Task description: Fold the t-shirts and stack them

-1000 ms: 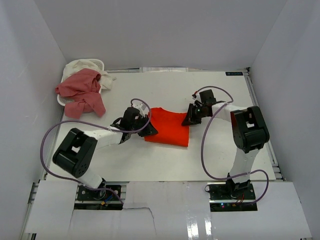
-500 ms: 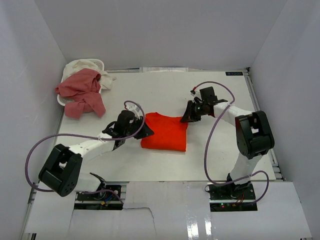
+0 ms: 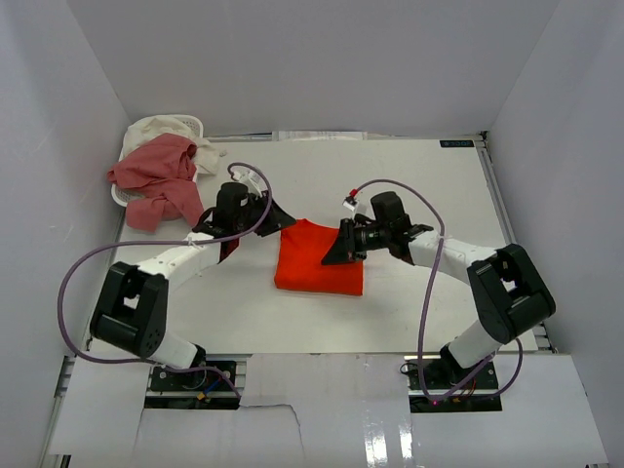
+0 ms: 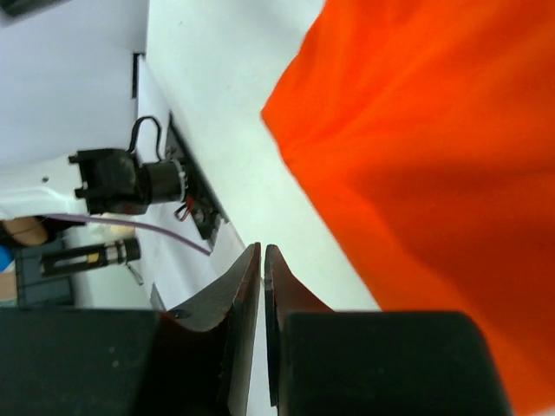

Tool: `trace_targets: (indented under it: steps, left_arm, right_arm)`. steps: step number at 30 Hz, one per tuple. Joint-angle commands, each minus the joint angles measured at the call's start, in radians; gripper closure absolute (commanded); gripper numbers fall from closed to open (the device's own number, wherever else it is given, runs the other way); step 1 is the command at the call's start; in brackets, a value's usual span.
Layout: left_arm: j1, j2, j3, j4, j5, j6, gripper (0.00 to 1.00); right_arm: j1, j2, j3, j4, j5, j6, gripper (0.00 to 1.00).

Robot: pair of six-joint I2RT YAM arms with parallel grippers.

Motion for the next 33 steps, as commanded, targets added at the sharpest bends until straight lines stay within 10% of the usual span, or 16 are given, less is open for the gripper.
trace_targets:
  steps: [1, 19, 27, 33]
  left_arm:
    - [0.064, 0.078, -0.022, 0.080, 0.089, 0.005, 0.73]
    - [0.129, 0.381, 0.035, 0.307, 0.233, 0.010, 0.73]
    - [0.130, 0.398, 0.035, 0.308, 0.201, 0.027, 0.73]
    - [0.136, 0.421, 0.041, 0.307, 0.204, 0.010, 0.73]
  right_arm:
    - [0.049, 0.009, -0.032, 0.215, -0.091, 0.138, 0.89]
    - [0.169, 0.398, 0.004, 0.930, -0.231, 0.647, 0.92]
    - [0.191, 0.480, 0.134, 0.406, -0.096, 0.398, 0.92]
    - [0.186, 0.559, 0.099, 0.412, -0.082, 0.445, 0.89]
